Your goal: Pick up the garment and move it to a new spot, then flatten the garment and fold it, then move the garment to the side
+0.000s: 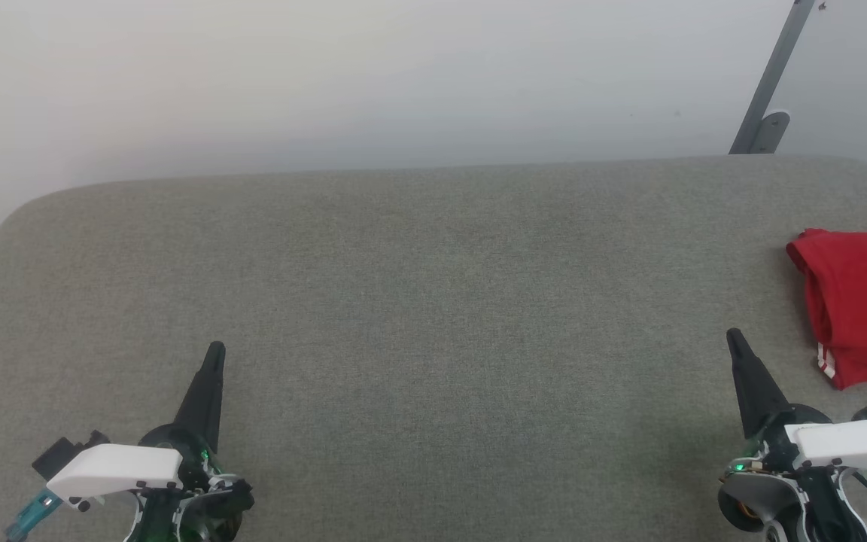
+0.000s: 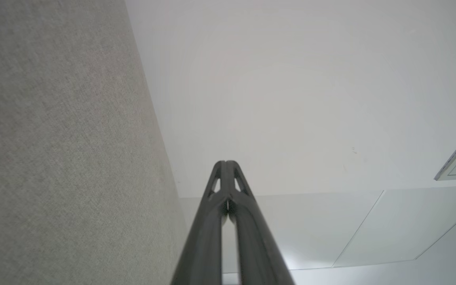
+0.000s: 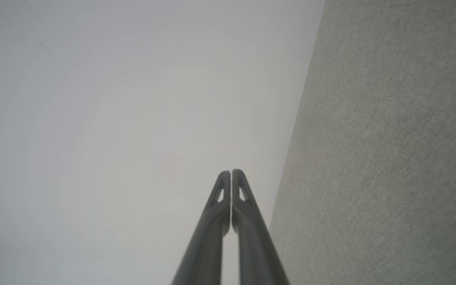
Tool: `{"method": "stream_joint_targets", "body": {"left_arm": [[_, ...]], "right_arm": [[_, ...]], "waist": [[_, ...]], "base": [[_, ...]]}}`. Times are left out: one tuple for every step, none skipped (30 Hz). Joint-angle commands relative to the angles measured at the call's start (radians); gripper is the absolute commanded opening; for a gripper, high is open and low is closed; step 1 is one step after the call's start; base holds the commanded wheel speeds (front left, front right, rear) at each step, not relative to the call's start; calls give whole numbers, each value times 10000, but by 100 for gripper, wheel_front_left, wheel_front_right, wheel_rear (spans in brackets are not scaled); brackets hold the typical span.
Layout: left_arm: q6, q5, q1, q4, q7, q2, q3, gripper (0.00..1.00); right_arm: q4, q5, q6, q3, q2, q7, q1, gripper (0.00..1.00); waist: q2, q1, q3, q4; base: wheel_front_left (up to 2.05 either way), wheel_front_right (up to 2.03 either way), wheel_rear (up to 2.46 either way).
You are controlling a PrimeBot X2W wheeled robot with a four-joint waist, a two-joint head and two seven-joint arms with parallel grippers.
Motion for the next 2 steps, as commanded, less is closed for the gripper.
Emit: {"method": "stream_joint_targets", "body": {"left_arm": [[-25,-34,-111,-22,28,-24,-2,0],[-25,-34,-111,-22,28,-24,-2,0]], "right_arm": [[-27,43,0,-5,33,23,-48,0],[-27,43,0,-3,33,23,-48,0]], "waist": [[-1,0,0,0],[-1,0,0,0]], "base": [[0,0,0],[0,0,0]]}}
